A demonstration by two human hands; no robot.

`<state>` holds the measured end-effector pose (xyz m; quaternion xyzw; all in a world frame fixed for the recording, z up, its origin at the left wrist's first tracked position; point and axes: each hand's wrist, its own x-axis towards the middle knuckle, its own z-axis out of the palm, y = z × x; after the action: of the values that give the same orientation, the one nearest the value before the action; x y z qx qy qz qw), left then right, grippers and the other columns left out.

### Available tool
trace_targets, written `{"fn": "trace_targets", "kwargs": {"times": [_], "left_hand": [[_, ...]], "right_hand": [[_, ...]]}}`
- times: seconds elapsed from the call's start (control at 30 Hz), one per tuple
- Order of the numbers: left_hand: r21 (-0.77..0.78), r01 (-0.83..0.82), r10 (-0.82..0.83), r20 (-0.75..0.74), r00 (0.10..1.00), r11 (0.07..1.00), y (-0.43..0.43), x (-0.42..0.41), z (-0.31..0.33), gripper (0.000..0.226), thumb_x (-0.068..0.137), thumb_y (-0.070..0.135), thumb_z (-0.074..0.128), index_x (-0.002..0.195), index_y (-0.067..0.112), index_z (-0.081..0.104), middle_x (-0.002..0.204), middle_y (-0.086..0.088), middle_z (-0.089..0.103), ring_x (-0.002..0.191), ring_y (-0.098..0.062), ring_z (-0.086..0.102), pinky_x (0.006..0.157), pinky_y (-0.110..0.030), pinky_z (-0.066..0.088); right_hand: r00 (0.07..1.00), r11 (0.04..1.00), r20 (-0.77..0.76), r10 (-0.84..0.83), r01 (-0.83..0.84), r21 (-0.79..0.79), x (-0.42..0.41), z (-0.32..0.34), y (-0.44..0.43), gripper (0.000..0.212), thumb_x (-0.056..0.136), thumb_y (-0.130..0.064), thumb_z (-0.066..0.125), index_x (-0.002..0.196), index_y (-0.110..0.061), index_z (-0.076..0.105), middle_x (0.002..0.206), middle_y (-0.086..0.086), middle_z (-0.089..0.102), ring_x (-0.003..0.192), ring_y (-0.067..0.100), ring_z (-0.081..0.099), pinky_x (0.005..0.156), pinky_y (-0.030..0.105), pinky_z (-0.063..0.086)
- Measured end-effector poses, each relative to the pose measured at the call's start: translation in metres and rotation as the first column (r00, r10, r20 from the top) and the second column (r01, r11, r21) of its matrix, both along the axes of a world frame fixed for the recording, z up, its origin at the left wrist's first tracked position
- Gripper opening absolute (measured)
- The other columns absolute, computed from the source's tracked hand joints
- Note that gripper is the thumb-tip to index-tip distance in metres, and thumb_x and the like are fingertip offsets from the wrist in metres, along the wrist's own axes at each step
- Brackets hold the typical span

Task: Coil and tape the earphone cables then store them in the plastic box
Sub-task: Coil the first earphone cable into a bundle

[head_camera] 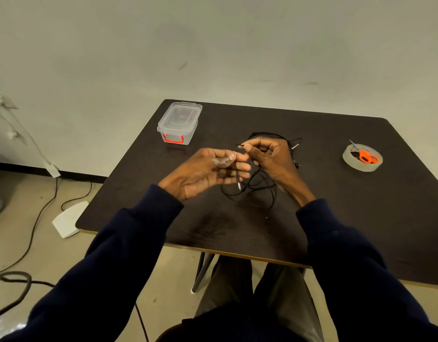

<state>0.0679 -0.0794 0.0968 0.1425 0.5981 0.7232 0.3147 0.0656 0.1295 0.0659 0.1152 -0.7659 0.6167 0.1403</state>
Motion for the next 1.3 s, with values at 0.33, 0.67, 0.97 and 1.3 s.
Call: {"fn": "trace_targets", "kwargs": {"times": [0.33,0.67,0.97,1.3], "left_hand": [[0.388,0.052,-0.144,0.213,0.966,0.920,0.018,-0.006,-0.015,0.042,0.110,0.028,0.040,0.121,0.003,0.072,0.120,-0.018,0.074,0.114,-0.033,0.071,0.098,-0.042,0.058],[0.655,-0.060,-0.050,0.148,0.988,0.753,0.042,-0.010,0.003,0.040,0.114,0.018,0.026,0.137,-0.001,0.053,0.142,-0.021,0.060,0.131,-0.036,0.060,0.114,-0.044,0.047],[0.329,-0.173,0.257,-0.235,0.937,0.929,0.041,-0.042,-0.006,0.036,0.113,0.012,0.035,0.143,0.001,0.052,0.145,-0.015,0.060,0.135,-0.028,0.058,0.120,-0.044,0.040],[-0.058,-0.182,0.143,-0.412,0.900,0.982,0.038,-0.028,-0.023,0.036,0.110,0.008,0.038,0.109,-0.009,0.070,0.095,-0.022,0.077,0.057,-0.036,0.069,0.060,-0.037,0.057]], "right_hand": [[0.994,0.995,-0.085,0.073,-0.078,-0.061,0.004,0.004,-0.001,0.018,0.098,-0.005,0.064,0.106,0.009,0.072,0.103,0.021,0.075,0.096,0.028,0.073,0.088,0.040,0.057],[0.994,0.992,0.097,0.047,-0.035,-0.118,0.025,-0.033,-0.023,0.023,0.104,-0.016,0.059,0.089,-0.008,0.075,0.070,0.015,0.069,0.045,0.013,0.046,0.044,0.022,0.037],[0.987,0.787,-0.156,0.026,0.076,0.613,0.044,-0.006,-0.007,0.026,0.103,-0.031,0.058,0.096,-0.015,0.077,0.078,-0.008,0.071,0.069,0.004,0.065,0.061,0.031,0.052],[0.933,0.632,-0.349,0.084,0.221,0.743,0.035,0.038,0.006,0.015,0.092,-0.017,0.073,0.103,-0.008,0.078,0.096,0.006,0.075,0.088,0.022,0.064,0.076,0.046,0.054]]}}
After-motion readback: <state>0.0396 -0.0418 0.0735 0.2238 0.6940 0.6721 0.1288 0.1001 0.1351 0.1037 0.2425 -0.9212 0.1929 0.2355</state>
